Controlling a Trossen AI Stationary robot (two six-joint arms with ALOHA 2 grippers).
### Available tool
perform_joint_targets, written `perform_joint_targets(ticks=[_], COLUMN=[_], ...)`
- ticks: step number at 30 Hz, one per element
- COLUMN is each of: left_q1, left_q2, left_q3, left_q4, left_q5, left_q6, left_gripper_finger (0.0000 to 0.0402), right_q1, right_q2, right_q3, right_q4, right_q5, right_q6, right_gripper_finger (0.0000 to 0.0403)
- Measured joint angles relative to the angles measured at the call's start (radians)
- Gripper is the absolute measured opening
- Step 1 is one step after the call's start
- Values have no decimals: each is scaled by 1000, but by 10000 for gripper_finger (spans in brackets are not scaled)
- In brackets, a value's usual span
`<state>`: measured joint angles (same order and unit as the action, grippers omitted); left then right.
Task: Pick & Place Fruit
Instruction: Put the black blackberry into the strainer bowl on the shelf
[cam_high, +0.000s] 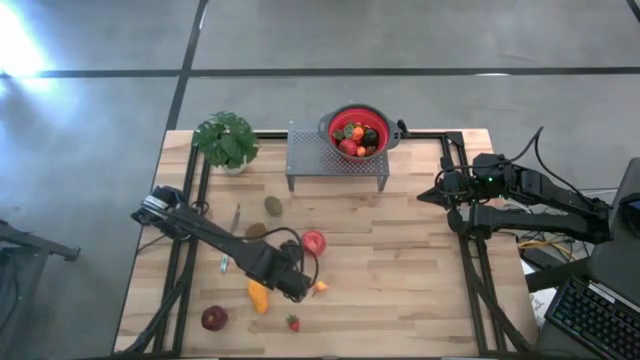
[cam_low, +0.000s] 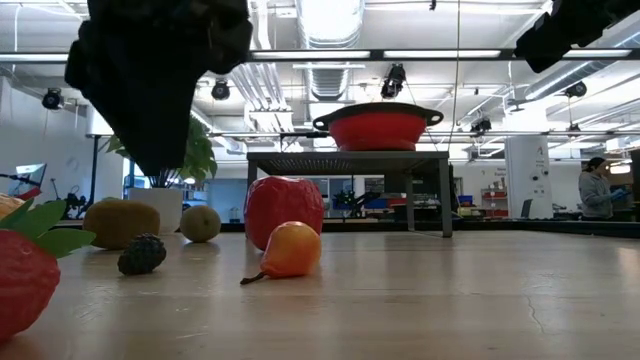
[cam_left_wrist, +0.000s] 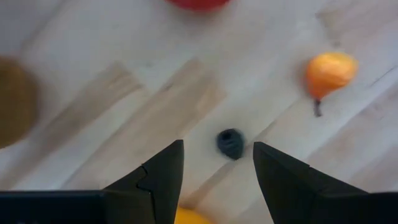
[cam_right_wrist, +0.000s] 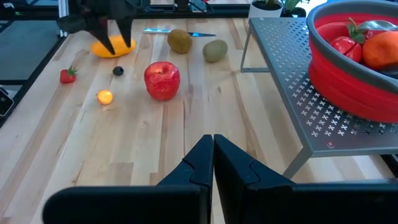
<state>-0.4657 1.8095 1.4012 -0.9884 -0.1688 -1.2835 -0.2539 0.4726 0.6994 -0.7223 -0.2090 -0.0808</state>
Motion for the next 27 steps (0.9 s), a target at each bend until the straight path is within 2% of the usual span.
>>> perform_joint_targets(ticks=[12,27], left_q1=[-33,-42], left_q2=[0,0], left_q3=[-102,-240], left_q4=[197,367], left_q5=[4,3], left_q6=[-53,-89], left_gripper_finger=[197,197], right_q1=[0,0], right_q2=[0,0], right_q3=[0,0], right_q4=[0,0], right_q5=[0,0], right_q6=[0,2], right_gripper_finger=[8,8])
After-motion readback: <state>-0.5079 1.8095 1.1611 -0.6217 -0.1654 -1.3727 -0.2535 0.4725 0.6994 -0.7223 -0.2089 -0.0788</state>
